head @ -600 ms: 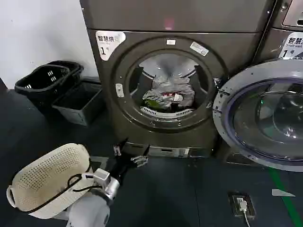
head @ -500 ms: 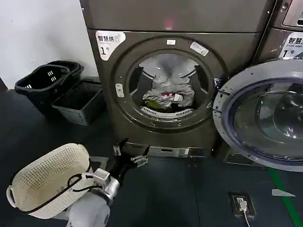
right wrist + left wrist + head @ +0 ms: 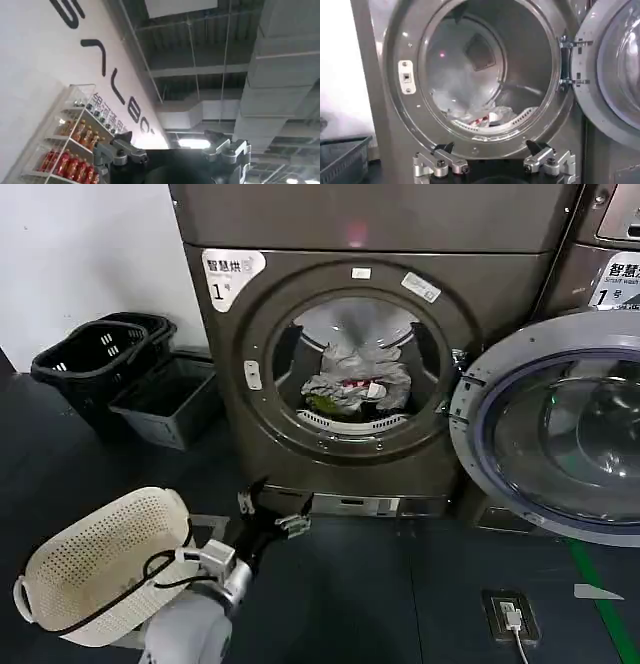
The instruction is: Grasp the clothes from the dryer.
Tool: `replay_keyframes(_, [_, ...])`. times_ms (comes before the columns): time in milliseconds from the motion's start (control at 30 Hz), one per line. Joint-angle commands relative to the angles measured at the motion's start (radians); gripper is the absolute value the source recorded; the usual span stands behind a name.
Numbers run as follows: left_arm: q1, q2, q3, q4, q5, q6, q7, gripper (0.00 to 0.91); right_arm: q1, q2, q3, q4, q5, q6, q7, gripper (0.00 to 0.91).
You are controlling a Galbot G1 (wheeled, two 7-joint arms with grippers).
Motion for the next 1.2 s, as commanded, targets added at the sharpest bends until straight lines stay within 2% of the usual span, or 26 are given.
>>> replay_keyframes(33, [0.0,0.001,0.001,0.003,0.013,0.004,0.002,0.907,0.001,0.0,-0.001,-0.001,0.001,0.002,0.0,0.907])
replay_keyframes(1200, [0.026,0.013,-0.004,-0.019,0.02,0.005,0.004,0.907,-0.026,0.001,0.049,-0.021,0.02,0.004,-0.024,0.907])
